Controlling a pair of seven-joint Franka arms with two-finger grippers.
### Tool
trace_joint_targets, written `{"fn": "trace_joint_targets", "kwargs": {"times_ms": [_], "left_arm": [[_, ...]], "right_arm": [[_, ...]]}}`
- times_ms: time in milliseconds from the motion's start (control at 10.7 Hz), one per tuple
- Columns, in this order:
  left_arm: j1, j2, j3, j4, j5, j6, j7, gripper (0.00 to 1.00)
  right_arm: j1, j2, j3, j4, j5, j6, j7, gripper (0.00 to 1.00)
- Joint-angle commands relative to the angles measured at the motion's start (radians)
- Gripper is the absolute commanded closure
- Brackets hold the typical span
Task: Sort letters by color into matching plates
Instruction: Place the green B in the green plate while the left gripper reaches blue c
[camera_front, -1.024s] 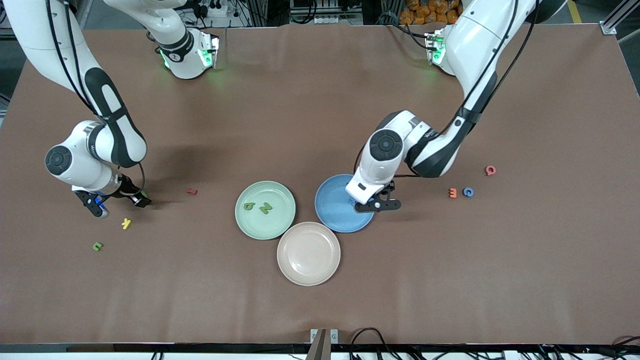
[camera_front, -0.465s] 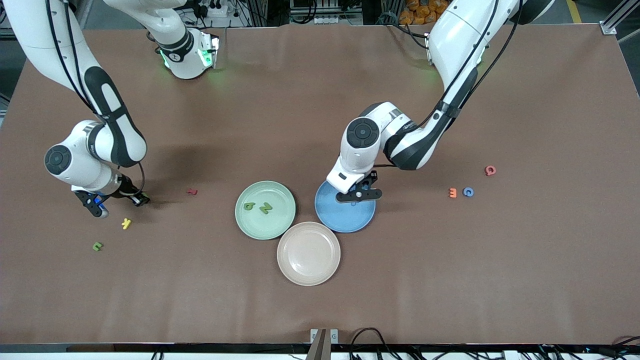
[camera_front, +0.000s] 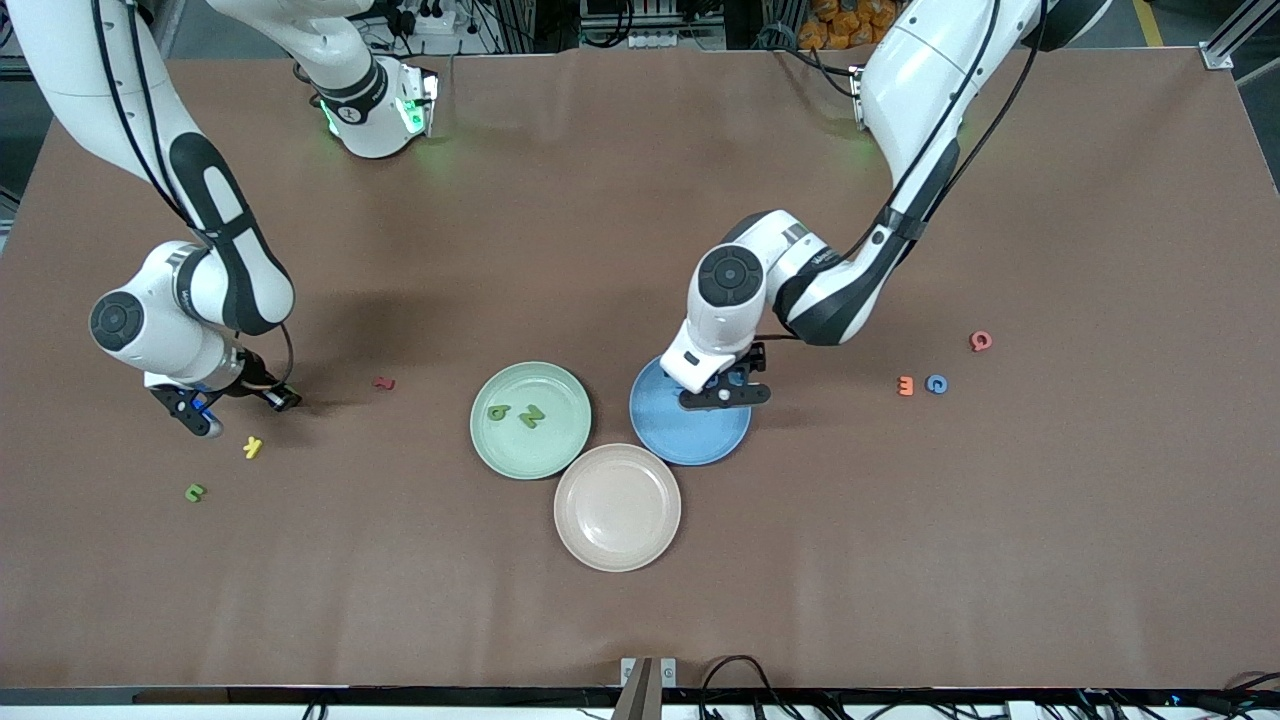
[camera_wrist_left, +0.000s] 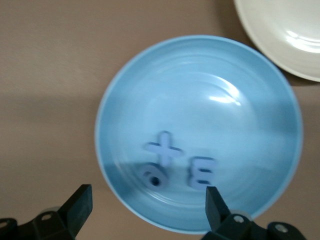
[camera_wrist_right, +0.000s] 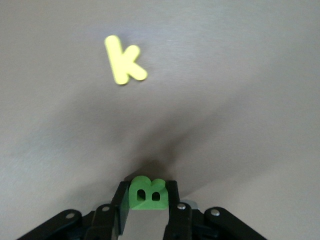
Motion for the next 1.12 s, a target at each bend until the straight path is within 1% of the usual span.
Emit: {"fn": "trace_joint_targets", "kwargs": {"times_ms": [0,93,186,372,558,745,838,931,1024], "left_arm": [[0.082,-0.019,0.001,-0.029,-0.001,-0.027,0.111,0.0],[0.117,-0.037,0.001,-0.047,-0.001,-0.027,0.157,0.0],[0.165,-0.046,-0.001,-0.057,0.003,-0.024,0.208,0.0],[0.243,-0.075,-0.008,-0.081,0.003,-0.022,0.312,0.0],[0.35,-0.134,-0.016,-0.148,0.005,-0.015,0.459,0.0],[0.445,-0.148,-0.06,-0.176,0.003,-0.009,0.559,0.0],[0.482,-0.155,-0.077,-0.195,0.005,-0.009,0.596,0.0],[0.499,-0.174,-0.081,-0.227,0.005,-0.006,0.636,0.0],[0.519,-0.2,-0.081,-0.273,0.006,0.026,0.664,0.0]], "right_arm": [[0.024,-0.02,0.01,0.07,-0.092,-0.084,-0.104,0.73],[0.033,-0.015,0.022,0.096,-0.142,-0.085,-0.114,0.73],[0.038,-0.015,0.038,0.115,-0.175,-0.091,-0.122,0.73],[0.07,-0.014,0.065,0.144,-0.181,-0.116,-0.122,0.73],[0.125,-0.011,0.067,0.167,-0.183,-0.118,-0.122,0.73],[0.197,-0.009,0.067,0.195,-0.181,-0.125,-0.114,0.73],[0.24,-0.008,0.067,0.222,-0.183,-0.168,-0.114,0.73],[0.277,-0.005,0.067,0.267,-0.181,-0.241,-0.111,0.73],[0.317,0.008,0.067,0.313,-0.181,-0.307,-0.11,0.73]]}}
